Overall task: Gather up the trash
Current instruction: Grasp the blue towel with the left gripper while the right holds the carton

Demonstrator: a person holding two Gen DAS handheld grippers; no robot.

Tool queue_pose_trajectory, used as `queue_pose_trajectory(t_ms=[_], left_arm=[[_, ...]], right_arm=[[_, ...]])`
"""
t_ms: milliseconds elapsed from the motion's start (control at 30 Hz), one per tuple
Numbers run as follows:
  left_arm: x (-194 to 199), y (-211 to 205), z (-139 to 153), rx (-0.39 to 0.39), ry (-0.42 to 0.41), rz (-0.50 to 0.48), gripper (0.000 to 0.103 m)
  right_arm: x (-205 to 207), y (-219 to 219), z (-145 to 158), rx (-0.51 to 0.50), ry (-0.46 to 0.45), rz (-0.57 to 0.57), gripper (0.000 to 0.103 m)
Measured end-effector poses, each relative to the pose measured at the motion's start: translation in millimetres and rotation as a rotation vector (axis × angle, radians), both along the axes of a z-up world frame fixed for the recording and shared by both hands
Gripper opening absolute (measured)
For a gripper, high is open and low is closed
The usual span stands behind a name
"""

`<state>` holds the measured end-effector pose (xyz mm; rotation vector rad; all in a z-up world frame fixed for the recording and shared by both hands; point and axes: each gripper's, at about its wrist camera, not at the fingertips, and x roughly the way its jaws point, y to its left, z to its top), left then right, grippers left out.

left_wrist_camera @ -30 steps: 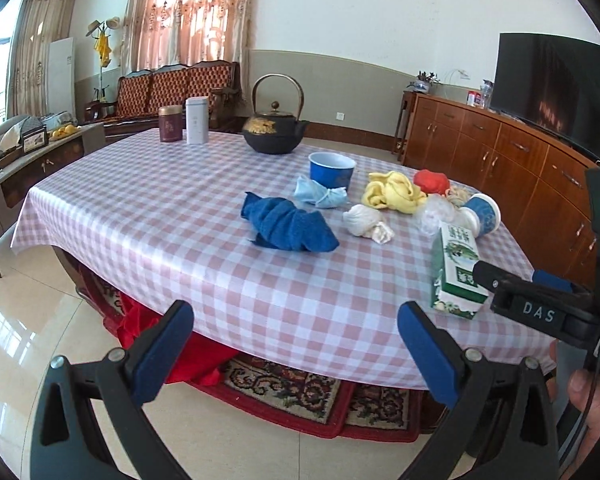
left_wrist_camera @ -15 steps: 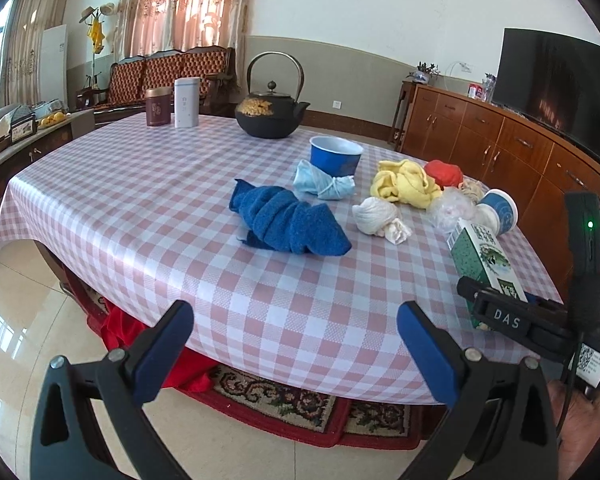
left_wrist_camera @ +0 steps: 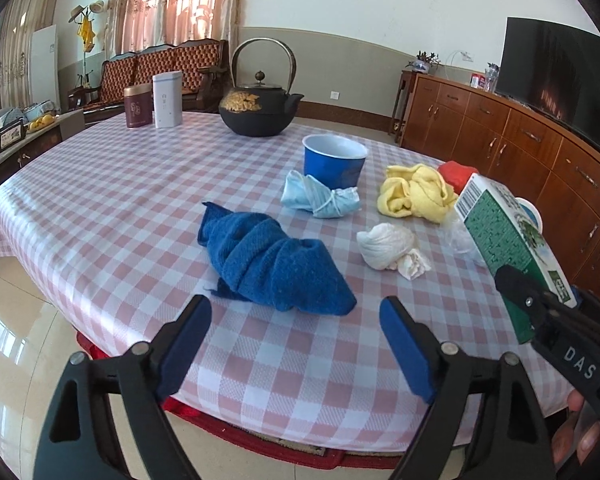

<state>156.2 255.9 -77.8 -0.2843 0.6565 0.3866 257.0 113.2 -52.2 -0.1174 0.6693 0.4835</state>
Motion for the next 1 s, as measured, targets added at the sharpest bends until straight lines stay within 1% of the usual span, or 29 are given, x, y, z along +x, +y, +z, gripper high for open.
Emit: queue_pose_trajectory(t_ms=[67, 133, 233, 267, 300, 333, 467, 733, 800, 1000], left_arm=[[10.5, 7.7, -3.7, -0.015, 0.006, 0.006, 0.079], [16.8, 11.9, -5.6, -0.016, 0.005, 0.009, 0.079], [24.5, 19.4, -8.1, -0.034, 0.004, 0.015, 0.075], [26.4, 22.7, -9.5, -0.052, 0.004, 0.013, 0.069], [27.8, 25.6, -11.1, -0.071, 0.006, 0.002, 0.056], [29.2, 27.1, -12.6, -0.085, 0.009, -0.007, 0.05], [22.7, 23.6, -8.7, -0.074, -0.002, -0.024, 0.041], [-3.9, -2.6, 11.5, -0.046, -0.028, -0.056, 0.04], [-11.7, -12.5, 17.4, -0.05, -0.04, -0.065, 0.04], [-25.1, -46.4, 38.2, -0.058, -0.073, -0.132, 0.04]], right_arm=[[8.6, 4.8, -0.7, -0.003, -0.005, 0.0, 0.055], [14.8, 7.7, -0.7, 0.001, -0.008, 0.003, 0.055], [18.8, 9.8, 0.6, -0.002, -0.017, 0.011, 0.055], [18.4, 9.8, 1.2, -0.003, -0.021, 0.012, 0.055], [17.9, 9.6, 1.5, -0.005, -0.024, 0.014, 0.055], [17.2, 8.9, 1.6, -0.004, -0.025, 0.016, 0.055], [11.8, 2.2, 4.1, -0.001, -0.029, 0.021, 0.055], [-4.4, -22.6, 19.8, -0.008, -0.05, 0.005, 0.055], [-8.3, -33.0, 24.4, -0.008, -0.051, -0.007, 0.055], [-24.6, -72.3, 39.8, -0.015, -0.072, -0.06, 0.055]])
